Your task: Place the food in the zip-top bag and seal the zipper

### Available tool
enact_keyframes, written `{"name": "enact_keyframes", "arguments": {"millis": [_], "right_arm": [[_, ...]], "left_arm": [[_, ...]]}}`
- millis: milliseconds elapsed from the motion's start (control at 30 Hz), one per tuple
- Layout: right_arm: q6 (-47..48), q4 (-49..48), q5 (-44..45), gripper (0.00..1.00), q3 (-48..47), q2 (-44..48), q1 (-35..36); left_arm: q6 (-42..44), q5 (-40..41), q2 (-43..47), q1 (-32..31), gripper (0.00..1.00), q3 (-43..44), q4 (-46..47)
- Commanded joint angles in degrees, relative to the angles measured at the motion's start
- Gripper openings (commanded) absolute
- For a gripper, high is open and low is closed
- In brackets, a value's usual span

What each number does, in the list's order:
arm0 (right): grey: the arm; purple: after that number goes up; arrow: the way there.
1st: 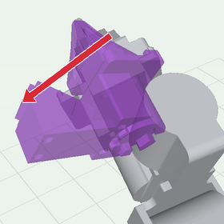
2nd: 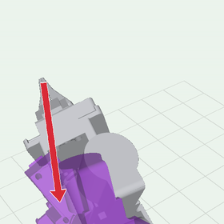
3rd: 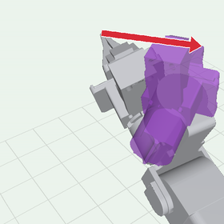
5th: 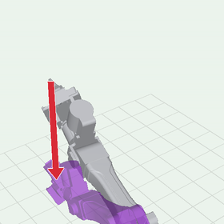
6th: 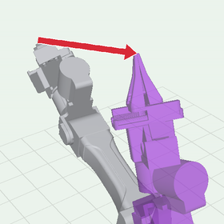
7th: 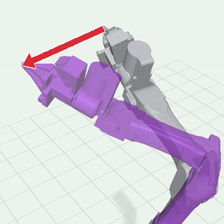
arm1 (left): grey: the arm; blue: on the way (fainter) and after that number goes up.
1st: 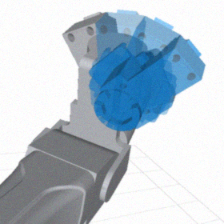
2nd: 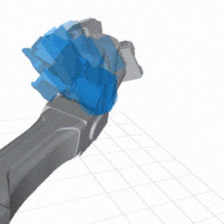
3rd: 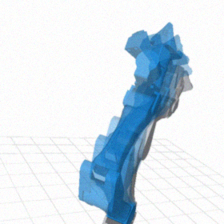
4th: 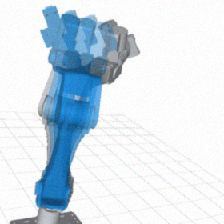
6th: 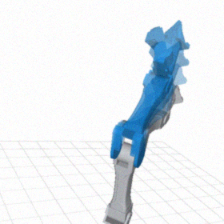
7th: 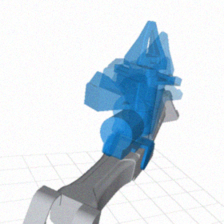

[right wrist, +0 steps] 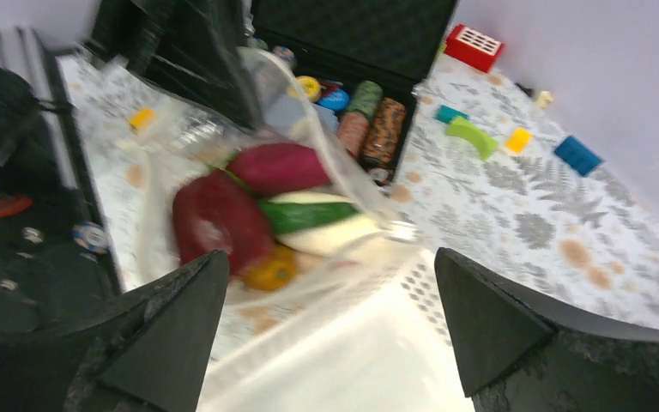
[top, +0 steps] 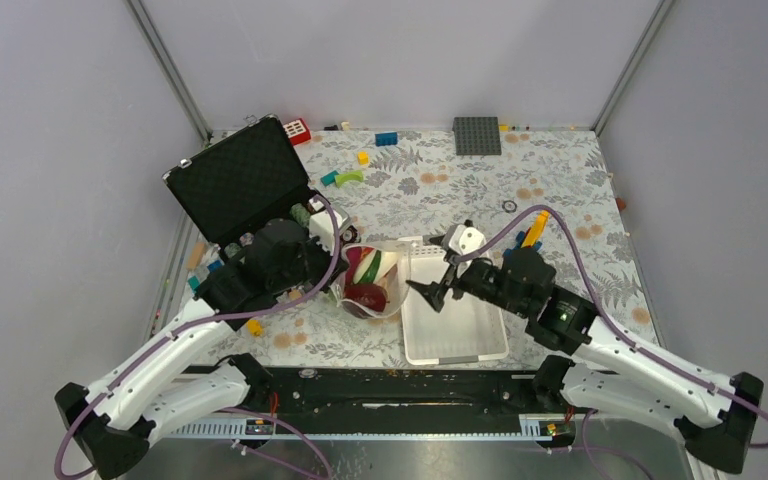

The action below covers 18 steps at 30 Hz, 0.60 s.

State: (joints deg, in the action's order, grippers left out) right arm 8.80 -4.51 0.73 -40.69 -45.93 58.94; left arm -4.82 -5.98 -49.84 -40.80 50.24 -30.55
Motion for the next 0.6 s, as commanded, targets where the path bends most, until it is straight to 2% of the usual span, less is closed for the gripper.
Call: {"name": "enact_keyframes", "arguments": {"millis": [0,167,300,433,567], "right_arm": [[16.04,4.07,-24.39,0.98,1.37,0.57,-13.12],[33.24,9.53,-39.06,1.00,2.13,-0.03,-18.32],[38.71,9.97,-49.00,1.00,-0.59,-5.48,-23.33],[42.03,10.23,-50.59,1.00,-5.64,-14.79,-25.02],[45.20,10.71,-56.08,0.99,-10.66,-21.68,-26.31]], "left_arm": [[7.64,-2.90,1.84,0.30,0.00,0.33,3.36],[9.48,-1.87,4.11,0.33,0.00,-1.13,3.72],[10.89,-3.31,5.57,0.38,0.00,-2.16,3.99],[12.03,-5.65,5.32,0.44,0.00,-2.81,4.05],[12.22,-6.12,5.45,0.50,0.00,-3.28,4.09]]}}
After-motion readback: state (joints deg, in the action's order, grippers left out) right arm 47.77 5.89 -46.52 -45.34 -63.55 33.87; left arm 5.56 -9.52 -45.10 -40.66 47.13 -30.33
